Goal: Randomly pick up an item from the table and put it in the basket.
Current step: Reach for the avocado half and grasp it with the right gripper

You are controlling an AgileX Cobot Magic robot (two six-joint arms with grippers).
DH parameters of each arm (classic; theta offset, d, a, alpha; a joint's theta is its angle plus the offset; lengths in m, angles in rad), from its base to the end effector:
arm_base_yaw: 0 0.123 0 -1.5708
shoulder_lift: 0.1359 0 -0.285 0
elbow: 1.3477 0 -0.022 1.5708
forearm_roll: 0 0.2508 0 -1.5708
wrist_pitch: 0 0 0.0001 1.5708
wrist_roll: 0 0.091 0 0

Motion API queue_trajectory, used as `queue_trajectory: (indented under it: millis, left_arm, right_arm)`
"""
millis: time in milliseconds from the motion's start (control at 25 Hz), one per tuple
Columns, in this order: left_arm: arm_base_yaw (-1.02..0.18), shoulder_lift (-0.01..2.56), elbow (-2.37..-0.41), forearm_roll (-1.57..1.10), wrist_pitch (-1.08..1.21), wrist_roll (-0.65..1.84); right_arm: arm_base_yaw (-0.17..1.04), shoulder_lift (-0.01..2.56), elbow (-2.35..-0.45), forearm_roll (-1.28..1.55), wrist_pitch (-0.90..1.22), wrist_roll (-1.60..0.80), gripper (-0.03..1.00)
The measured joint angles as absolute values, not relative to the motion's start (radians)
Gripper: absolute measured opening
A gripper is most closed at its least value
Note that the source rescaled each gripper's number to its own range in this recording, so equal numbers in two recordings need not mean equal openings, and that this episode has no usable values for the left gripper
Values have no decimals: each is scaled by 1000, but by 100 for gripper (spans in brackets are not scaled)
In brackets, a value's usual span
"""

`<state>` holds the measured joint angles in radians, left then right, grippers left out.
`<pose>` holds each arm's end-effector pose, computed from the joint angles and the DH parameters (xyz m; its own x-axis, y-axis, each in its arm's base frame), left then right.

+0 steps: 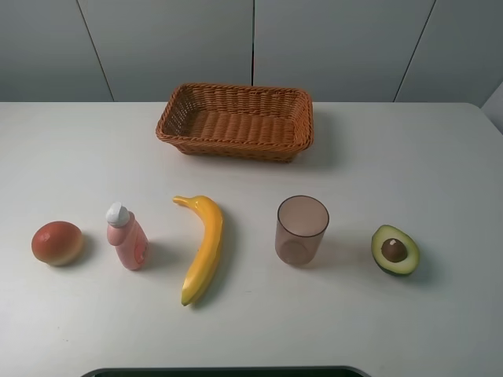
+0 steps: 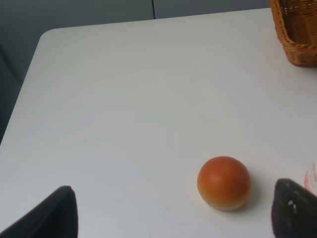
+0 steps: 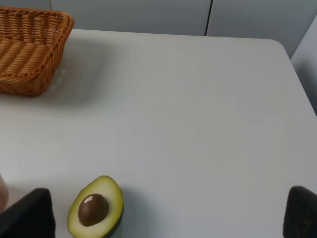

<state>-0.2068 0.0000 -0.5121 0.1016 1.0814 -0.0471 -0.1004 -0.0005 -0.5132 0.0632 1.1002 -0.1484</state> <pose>-0.0055 0.0095 0.2793 -0.4518 0.0956 -0.8870 0.1272 0.9910 0.0420 -0.0077 0.0059 0.2779 -0.4784 -0.0717 -0.8752 -0.0063 0.9969 -0.0782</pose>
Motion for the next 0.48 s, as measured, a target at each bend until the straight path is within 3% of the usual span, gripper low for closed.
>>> queue_trajectory:
  millis: [480]
  left_arm:
    - [-207, 0, -512, 102, 1081, -45]
  right_arm:
    - [-100, 0, -513, 63, 1100, -148, 100]
